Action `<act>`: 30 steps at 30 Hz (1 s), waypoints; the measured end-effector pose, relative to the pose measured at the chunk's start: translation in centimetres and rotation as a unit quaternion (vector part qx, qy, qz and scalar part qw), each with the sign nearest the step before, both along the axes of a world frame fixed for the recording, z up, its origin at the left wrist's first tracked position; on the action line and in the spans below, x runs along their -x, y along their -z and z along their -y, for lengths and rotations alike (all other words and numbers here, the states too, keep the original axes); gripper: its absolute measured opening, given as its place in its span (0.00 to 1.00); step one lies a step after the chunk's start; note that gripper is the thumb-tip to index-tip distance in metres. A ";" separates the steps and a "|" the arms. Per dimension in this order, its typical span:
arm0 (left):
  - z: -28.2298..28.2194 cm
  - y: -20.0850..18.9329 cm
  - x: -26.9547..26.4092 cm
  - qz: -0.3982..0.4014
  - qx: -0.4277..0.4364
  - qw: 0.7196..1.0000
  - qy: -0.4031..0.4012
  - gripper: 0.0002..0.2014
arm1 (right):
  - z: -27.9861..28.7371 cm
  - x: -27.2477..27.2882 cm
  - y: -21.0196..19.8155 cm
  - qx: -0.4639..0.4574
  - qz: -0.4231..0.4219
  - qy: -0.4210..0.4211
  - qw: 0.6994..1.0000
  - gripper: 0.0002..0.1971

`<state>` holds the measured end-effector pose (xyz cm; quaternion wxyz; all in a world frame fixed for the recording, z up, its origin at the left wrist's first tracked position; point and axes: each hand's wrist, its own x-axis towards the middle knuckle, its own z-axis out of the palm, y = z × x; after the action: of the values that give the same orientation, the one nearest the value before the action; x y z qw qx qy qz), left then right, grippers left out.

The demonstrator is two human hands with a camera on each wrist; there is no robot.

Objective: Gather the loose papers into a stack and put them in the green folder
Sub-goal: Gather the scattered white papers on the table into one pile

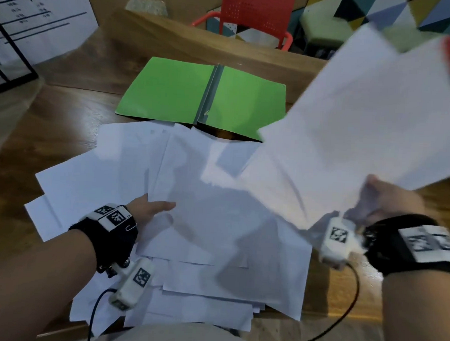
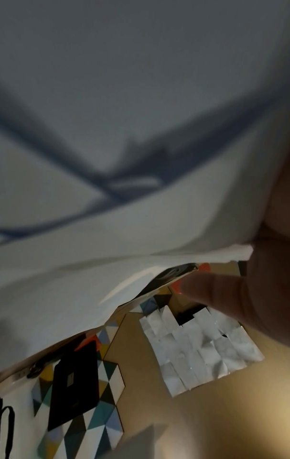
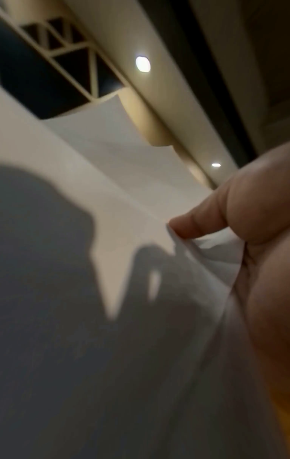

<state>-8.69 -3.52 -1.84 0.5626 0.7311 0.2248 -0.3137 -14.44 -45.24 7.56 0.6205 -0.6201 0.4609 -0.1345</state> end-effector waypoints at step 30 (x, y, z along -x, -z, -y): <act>2.0 -3.5 0.9 0.111 -0.026 0.991 0.070 0.28 | -12.7 -1.2 7.4 -0.049 -0.127 -0.255 0.957 0.26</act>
<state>-9.64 -5.54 1.65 0.5417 0.7894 0.1173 -0.2638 -13.24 -32.53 0.11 0.6004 -0.6978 0.3682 0.1304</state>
